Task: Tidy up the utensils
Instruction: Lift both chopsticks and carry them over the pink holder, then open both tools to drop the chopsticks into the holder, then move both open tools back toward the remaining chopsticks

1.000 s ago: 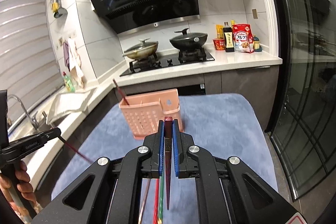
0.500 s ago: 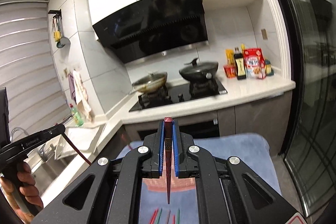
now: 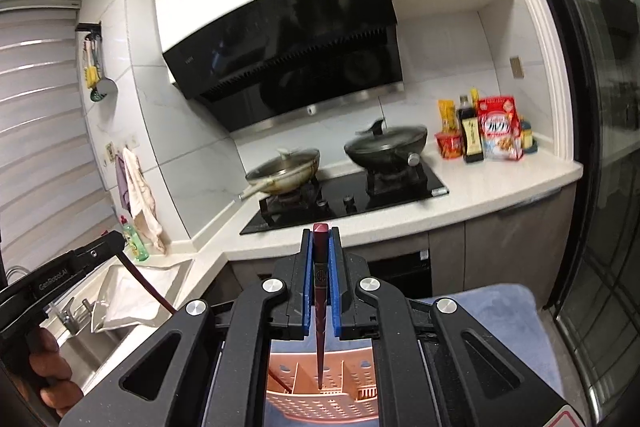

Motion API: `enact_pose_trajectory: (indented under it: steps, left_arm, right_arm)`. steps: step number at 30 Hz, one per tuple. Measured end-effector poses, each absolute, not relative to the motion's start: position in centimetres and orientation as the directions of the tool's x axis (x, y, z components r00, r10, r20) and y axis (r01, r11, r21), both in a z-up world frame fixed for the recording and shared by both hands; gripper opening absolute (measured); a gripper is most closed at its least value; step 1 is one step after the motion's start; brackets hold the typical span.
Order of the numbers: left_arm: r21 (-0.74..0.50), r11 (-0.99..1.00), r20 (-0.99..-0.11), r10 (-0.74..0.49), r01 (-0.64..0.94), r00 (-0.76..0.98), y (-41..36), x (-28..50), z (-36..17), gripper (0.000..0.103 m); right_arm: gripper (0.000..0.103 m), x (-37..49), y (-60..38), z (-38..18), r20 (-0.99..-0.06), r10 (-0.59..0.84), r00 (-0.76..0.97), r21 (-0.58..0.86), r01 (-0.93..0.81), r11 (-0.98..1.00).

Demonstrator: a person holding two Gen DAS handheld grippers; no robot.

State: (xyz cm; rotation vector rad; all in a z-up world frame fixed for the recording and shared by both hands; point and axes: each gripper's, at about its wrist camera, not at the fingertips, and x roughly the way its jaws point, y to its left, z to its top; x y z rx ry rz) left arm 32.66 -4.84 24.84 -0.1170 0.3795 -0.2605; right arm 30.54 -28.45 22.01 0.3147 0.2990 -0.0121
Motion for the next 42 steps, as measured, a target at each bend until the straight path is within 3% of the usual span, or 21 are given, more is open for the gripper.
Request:
enact_pose_trajectory:
  steps: [9, 17, 18, 20, 22, 28, 42]
  left_arm:
    - [-0.173, 0.962, -0.440, -0.267, 0.210, 0.858, -4.9, 35.8, 19.9, 0.007]
    - [-0.191, 0.960, -0.476, -0.271, 0.203, 0.837, -4.8, 36.7, 17.9, 0.009]
    - [-0.193, 0.960, -0.476, -0.270, 0.201, 0.837, -4.7, 36.7, 17.9, 0.011]
    - [-0.190, 0.964, -0.476, -0.257, 0.186, 0.841, -4.6, 36.6, 17.9, 0.037]
    - [-0.191, 0.966, -0.467, -0.245, 0.174, 0.849, -4.4, 36.2, 18.1, 0.045]
    - [-0.175, 0.969, -0.469, -0.238, 0.175, 0.850, -4.4, 35.3, 18.5, 0.045]
    - [-0.094, 0.978, -0.493, -0.208, 0.186, 0.845, -3.7, 29.9, 17.7, 0.046]
  right_arm:
    - [0.007, 33.9, -29.0, 16.8, -0.395, 0.040, 0.918, 0.336, 0.104, 0.936]
    - [0.010, 34.4, -28.8, 15.3, -0.418, 0.049, 0.907, 0.334, 0.104, 0.937]
    - [0.014, 34.4, -28.8, 15.4, -0.416, 0.046, 0.908, 0.331, 0.104, 0.938]
    - [0.014, 34.2, -28.7, 15.6, -0.412, 0.041, 0.910, 0.325, 0.104, 0.940]
    - [0.018, 34.0, -28.7, 15.9, -0.406, 0.041, 0.913, 0.324, 0.101, 0.941]
    - [0.026, 32.7, -28.2, 16.8, -0.389, 0.049, 0.920, 0.302, 0.077, 0.950]
    - [0.031, 26.4, -26.6, 16.9, -0.421, 0.073, 0.904, 0.240, 0.034, 0.970]
